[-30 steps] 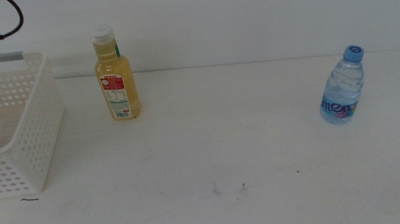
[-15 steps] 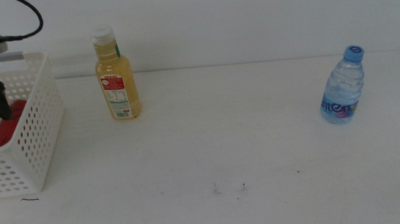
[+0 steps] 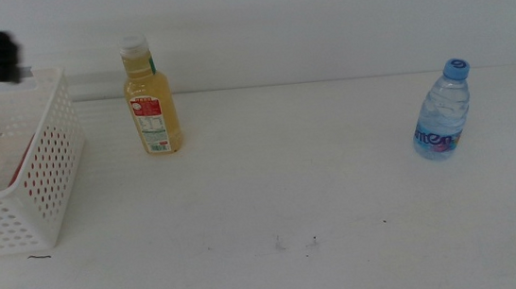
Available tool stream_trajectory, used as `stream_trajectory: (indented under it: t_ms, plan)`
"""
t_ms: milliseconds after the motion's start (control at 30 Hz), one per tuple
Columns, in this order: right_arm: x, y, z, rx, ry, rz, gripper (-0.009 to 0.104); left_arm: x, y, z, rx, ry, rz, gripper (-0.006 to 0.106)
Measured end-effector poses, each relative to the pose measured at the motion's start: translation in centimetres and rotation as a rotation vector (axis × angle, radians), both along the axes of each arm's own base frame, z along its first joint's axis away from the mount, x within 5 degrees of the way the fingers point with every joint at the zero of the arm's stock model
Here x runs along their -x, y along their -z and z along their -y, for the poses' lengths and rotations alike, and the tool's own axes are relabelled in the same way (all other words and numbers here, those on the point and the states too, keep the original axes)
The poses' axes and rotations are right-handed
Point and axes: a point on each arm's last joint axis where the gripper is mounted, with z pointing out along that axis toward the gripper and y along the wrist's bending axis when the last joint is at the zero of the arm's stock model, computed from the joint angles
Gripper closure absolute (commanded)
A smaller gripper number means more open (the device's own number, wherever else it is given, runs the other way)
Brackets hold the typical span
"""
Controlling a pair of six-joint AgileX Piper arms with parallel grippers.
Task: Use arms to grab the bottles and put them into the dustbin to the left of the table.
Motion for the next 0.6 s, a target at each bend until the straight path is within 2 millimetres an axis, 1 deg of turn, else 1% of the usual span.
stream_trajectory:
  t_ms: [133, 167, 200, 233, 267, 333, 433, 500, 600]
  plan:
    - [0.0, 0.0, 0.0, 0.000, 0.000, 0.000, 0.013, 4.0, 0.1, 5.9, -0.012, 0.071, 0.236, 0.007]
    - [0.0, 0.0, 0.0, 0.000, 0.000, 0.000, 0.013, 5.2, 0.9, 7.1, -0.017, 0.104, 0.280, 0.007]
    - [0.0, 0.0, 0.0, 0.000, 0.000, 0.000, 0.013, 6.0, 1.1, 8.1, 0.002, 0.131, 0.336, 0.007]
    - [0.0, 0.0, 0.0, 0.000, 0.000, 0.000, 0.013, 6.9, 1.1, 9.0, 0.048, 0.152, 0.396, 0.007]
    - [0.0, 0.0, 0.0, 0.000, 0.000, 0.000, 0.013, 7.6, 2.0, 9.7, 0.081, 0.178, 0.426, 0.007]
    - [0.0, 0.0, 0.0, 0.000, 0.000, 0.000, 0.013, 8.6, 4.2, 10.6, 0.129, 0.235, 0.442, 0.007]
    - [0.0, 0.0, 0.0, 0.000, 0.000, 0.000, 0.013, 9.8, 7.6, 11.4, 0.202, 0.309, 0.424, 0.007]
    - [0.0, 0.0, 0.0, 0.000, 0.000, 0.000, 0.013, 10.4, 9.7, 11.3, 0.247, 0.336, 0.408, 0.007]
    - [0.0, 0.0, 0.0, 0.000, 0.000, 0.000, 0.013, 11.3, 12.7, 10.6, 0.312, 0.337, 0.404, 0.007]
